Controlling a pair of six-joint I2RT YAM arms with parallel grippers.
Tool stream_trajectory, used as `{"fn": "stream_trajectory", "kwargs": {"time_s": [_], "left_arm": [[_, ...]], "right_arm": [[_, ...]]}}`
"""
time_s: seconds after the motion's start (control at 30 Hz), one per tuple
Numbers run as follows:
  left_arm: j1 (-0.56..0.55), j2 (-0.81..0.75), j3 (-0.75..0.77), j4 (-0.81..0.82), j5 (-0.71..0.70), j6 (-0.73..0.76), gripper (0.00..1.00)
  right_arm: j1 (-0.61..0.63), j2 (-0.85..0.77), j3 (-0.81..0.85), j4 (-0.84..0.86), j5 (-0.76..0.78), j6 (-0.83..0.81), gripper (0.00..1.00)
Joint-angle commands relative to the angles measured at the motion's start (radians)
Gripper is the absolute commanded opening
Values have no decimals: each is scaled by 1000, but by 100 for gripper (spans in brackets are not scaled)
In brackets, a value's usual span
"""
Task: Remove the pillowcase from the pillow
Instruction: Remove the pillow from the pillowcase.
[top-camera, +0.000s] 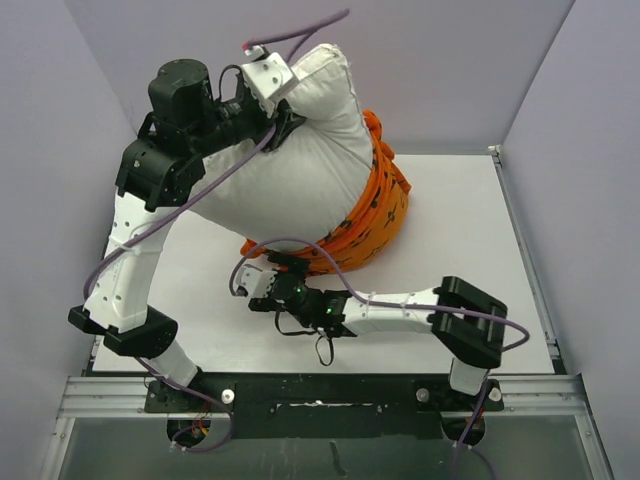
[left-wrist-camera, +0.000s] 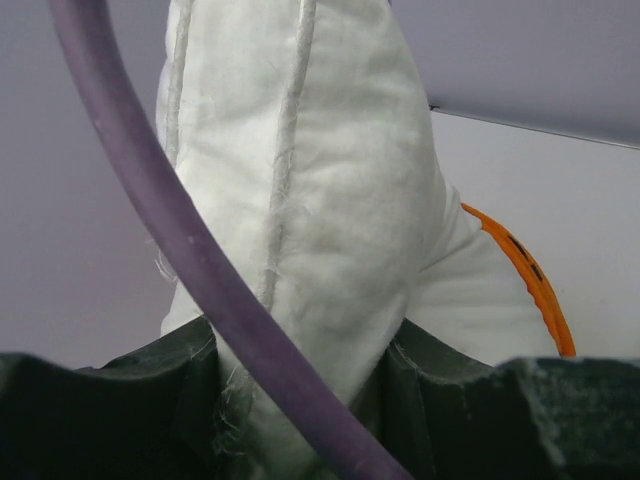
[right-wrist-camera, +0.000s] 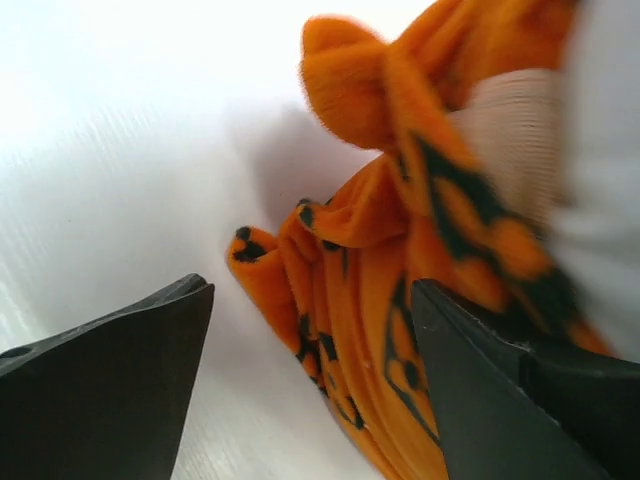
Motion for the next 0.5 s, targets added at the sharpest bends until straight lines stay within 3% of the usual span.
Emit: {"fn": "stream_trajectory", "kwargs": {"time_s": [0.0, 0.1, 0.3, 0.47], "left_arm": [[104, -79, 8, 280, -90, -72, 0], [154, -88, -14, 268, -21, -86, 0], [238, -121, -144, 304, 60, -77, 0], [312, -116, -305, 411, -3, 36, 0]], "right_arm": [[1, -231, -12, -7, -139, 125, 90], [-55, -376, -37, -65, -270, 213, 99], [-342, -623, -89, -199, -518, 454, 100], [-545, -688, -128, -327, -530, 590, 100]]}}
